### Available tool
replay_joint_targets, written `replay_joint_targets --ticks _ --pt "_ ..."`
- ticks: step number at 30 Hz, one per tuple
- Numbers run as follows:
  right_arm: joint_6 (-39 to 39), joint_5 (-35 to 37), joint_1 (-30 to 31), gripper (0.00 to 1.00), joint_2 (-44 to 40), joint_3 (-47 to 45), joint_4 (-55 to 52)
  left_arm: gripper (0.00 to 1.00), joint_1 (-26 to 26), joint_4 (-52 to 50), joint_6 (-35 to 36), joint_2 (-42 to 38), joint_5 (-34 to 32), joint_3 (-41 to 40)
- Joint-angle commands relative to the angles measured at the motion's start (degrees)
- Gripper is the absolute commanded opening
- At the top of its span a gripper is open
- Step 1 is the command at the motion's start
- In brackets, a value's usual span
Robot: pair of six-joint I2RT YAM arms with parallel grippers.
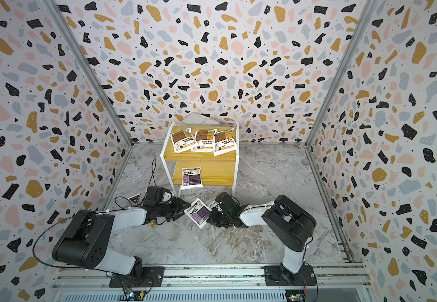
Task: Place the bagged coffee beans on the shelf by color
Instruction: Pick up the bagged coffee beans at the center of the board.
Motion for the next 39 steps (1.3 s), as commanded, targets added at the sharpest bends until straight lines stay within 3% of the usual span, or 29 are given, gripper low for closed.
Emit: replay_joint_targets --ticks 1,4,7,14,18,22,32,39 --pt "0.32 0.83 0.42 0.08 0.27 -0.80 -1.90 0.43 -0.31 0.87 1.23 3.17 0.15 -0.26" --pt "0.02 0.73 0.38 0.08 0.14 -0.79 -2.35 0.36 -0.28 2.22 1.01 4.00 0.74 -0.48" --pt "-0.54 0.52 0.41 0.09 -0.13 -0.53 -3.01 0.21 -0.31 2.92 0.99 4.09 1.21 -0.83" --pt "-2.34 -0.58 0.47 0.17 -0.51 0.81 -4.49 0.00 -0.32 3.70 1.12 4.12 2.47 -1.14" --pt "-4.22 -1.49 0.45 0.33 -2.02 1.60 -6.94 0.00 -0.27 1.12 2.93 2.05 3.34 -1.20" --pt "-7.87 -1.94 0.48 0.42 -6.79 2.31 -12.10 0.00 -0.19 -3.97 6.02 -2.47 4.60 -0.71" --pt "-17.00 -3.22 0.00 0.60 -25.77 2.84 -31.24 0.00 0.16 -28.99 16.58 -20.33 10.91 4.86" --pt "-16.78 -15.12 -4.60 0.69 -32.86 0.79 -30.19 0.00 0.35 -29.65 10.79 -27.85 17.13 5.76"
